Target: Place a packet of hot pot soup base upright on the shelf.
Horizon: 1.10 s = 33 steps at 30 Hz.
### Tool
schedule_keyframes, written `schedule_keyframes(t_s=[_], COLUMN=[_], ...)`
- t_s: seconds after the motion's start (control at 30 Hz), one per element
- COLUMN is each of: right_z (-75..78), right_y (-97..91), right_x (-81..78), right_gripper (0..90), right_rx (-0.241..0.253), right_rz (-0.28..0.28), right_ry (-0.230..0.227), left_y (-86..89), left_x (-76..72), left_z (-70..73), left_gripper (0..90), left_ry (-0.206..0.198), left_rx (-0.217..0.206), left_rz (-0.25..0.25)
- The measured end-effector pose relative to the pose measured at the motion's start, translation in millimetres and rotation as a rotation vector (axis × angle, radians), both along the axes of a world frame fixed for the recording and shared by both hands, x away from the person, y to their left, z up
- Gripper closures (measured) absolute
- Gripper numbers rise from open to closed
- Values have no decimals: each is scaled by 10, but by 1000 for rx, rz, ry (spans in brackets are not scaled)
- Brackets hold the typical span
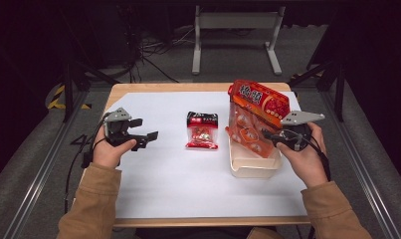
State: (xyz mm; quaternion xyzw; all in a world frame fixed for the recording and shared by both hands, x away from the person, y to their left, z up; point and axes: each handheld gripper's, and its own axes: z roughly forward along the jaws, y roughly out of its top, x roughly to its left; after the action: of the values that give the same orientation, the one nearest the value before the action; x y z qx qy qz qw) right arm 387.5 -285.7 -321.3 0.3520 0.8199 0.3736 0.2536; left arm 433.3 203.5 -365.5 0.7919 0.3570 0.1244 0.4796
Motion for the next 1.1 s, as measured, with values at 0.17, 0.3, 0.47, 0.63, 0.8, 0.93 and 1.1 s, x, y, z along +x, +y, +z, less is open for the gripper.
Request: schedule_keyframes(t_s=[0.17, 0.3, 0.47, 0.63, 0.8, 0.93, 1.1], right_z=[101, 132, 138, 127, 16, -151, -202], right_y=[9, 40, 41, -38, -60, 2, -5], right_x=[-30, -41, -70, -40, 15, 74, 118], right_gripper=[702, 702, 702, 702, 701, 701, 700], right_rx=[-6, -11, 17, 48, 68, 28, 47], right_rz=[-9, -22, -62, -68, -46, -5, 64], right_ry=[-3, -2, -1, 20, 39, 72, 75], left_y=[26, 31, 36, 26, 16, 8, 14], left_x=[12, 6, -1, 7, 8, 13, 17], left_z=[-2, -7, -2, -7, -8, -16, -18], left_gripper=[161, 161, 161, 161, 161, 160, 160], left_ry=[-5, 0, -1, 2, 7, 9, 10], left_rx=[-3, -7, -11, -7, -9, -6, -10], left_rz=[2, 4, 4, -2, -1, -2, -4])
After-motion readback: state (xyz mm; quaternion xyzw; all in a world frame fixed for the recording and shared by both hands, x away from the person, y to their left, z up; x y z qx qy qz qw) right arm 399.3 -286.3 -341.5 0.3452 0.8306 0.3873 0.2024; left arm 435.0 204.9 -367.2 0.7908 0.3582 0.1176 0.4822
